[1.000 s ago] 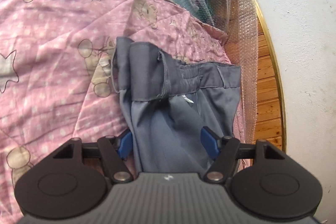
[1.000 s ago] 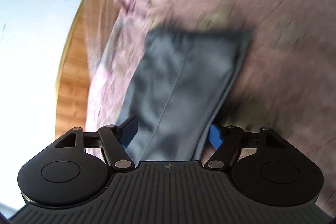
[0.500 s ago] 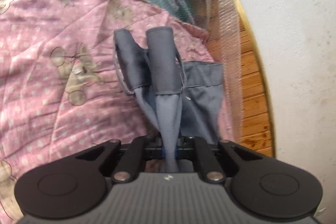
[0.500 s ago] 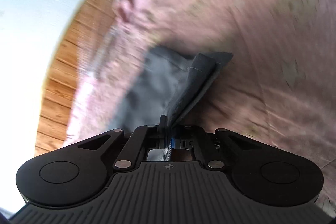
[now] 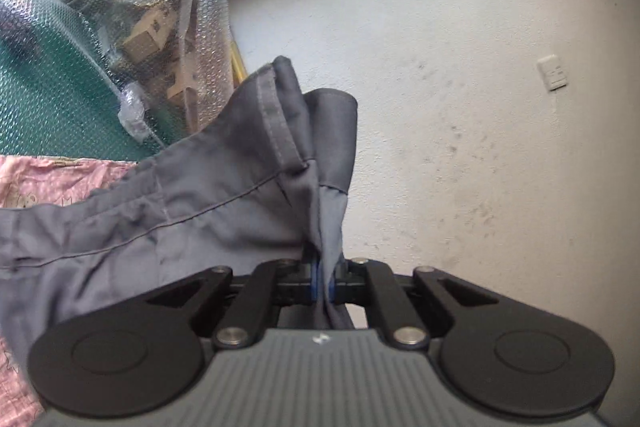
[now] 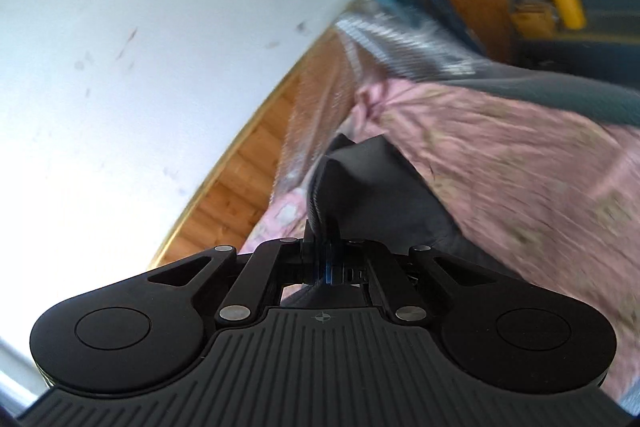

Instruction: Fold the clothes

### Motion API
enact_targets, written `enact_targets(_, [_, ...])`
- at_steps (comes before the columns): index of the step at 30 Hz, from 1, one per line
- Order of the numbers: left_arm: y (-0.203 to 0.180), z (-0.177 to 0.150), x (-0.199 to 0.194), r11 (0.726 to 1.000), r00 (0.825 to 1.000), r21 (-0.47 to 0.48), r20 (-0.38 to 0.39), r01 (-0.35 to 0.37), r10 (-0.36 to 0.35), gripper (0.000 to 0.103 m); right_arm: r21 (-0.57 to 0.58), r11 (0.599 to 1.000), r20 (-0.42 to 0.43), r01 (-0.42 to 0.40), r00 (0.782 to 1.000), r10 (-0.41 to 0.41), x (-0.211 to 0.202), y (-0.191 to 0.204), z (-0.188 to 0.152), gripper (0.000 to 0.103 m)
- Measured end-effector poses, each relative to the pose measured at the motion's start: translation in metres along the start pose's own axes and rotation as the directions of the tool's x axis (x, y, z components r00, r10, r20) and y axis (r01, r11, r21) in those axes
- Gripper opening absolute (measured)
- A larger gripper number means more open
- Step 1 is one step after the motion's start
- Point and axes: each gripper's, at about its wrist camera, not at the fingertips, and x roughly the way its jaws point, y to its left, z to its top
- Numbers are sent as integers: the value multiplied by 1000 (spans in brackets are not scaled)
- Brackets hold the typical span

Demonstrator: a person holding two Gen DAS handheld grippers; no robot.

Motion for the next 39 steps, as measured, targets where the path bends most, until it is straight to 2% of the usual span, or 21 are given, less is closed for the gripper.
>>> enact_targets(2, [-7,4,66,990,989,5,-42,-140,140,5,-37,999,-79,23,997,-26,42,17,14,0])
enact_targets(4, [1,0,140,956,953,41,-78,-292,294,5,-70,995,-160,75,983,-85,106,26,21,0])
enact_targets(5, [14,-6,184,925,919,62,-107,-375,379,6,-72,992,-197,108,973,-121,144,24,20,0])
enact_targets(7, [52,-25,269,839,822,155,-170,-522,543,9,-54,981,-268,185,944,-193,225,11,14,7])
enact_targets(8, [74,-35,305,792,767,205,-203,-574,609,11,-47,974,-303,224,925,-227,266,4,11,17])
enact_targets(10, [102,-52,333,720,690,233,-204,-654,694,10,-34,953,-361,301,886,-293,339,-11,5,42])
enact_targets(11, [107,-57,336,728,702,215,-193,-651,685,10,-36,942,-362,333,874,-323,360,-20,3,41])
enact_targets(12, [108,-60,333,771,750,180,-180,-611,636,10,-44,940,-338,340,880,-334,364,-24,5,41])
enact_targets(13, [103,-63,330,792,777,194,-163,-579,608,12,-49,942,-299,331,895,-330,360,-26,9,41])
enact_targets(16, [81,-74,313,801,819,337,-126,-496,560,15,-126,942,-159,312,931,-330,325,-24,17,43])
enact_targets(19, [75,-84,295,806,852,454,-166,-380,496,19,-292,935,-135,200,959,-248,278,-13,-4,43])
enact_targets(21, [86,-95,290,760,824,539,-195,-363,531,21,-418,903,-246,93,946,-211,265,-11,-33,43])
enact_targets(24, [125,-95,297,615,693,604,-139,-507,708,19,-590,796,-300,136,878,-373,266,-38,-73,38])
enact_targets(25, [142,-89,298,589,640,579,-144,-564,754,20,-588,790,-280,174,872,-401,263,-51,-73,26])
enact_targets(26, [155,-81,295,576,622,553,-128,-602,773,12,-546,815,-267,192,883,-386,257,-62,-66,23])
enact_targets(27, [160,-73,291,566,620,542,-104,-621,778,6,-503,839,-253,207,893,-372,251,-73,-59,6])
enact_targets(29, [162,-60,285,538,597,537,-78,-650,799,4,-442,870,-256,218,899,-356,244,-76,-42,17])
enact_targets(31, [157,-54,276,533,589,522,-70,-666,805,10,-474,870,-262,138,921,-289,246,-65,-27,61])
enact_targets(32, [153,-53,272,530,590,528,-67,-663,805,14,-505,857,-272,103,923,-272,254,-59,-23,66])
enact_targets(35, [146,-59,261,510,590,589,-69,-627,805,25,-592,805,-322,26,909,-266,293,-46,-16,66])
enact_targets(39, [143,-76,246,428,535,686,-67,-588,842,25,-643,766,-344,-13,898,-274,338,-46,-10,66])
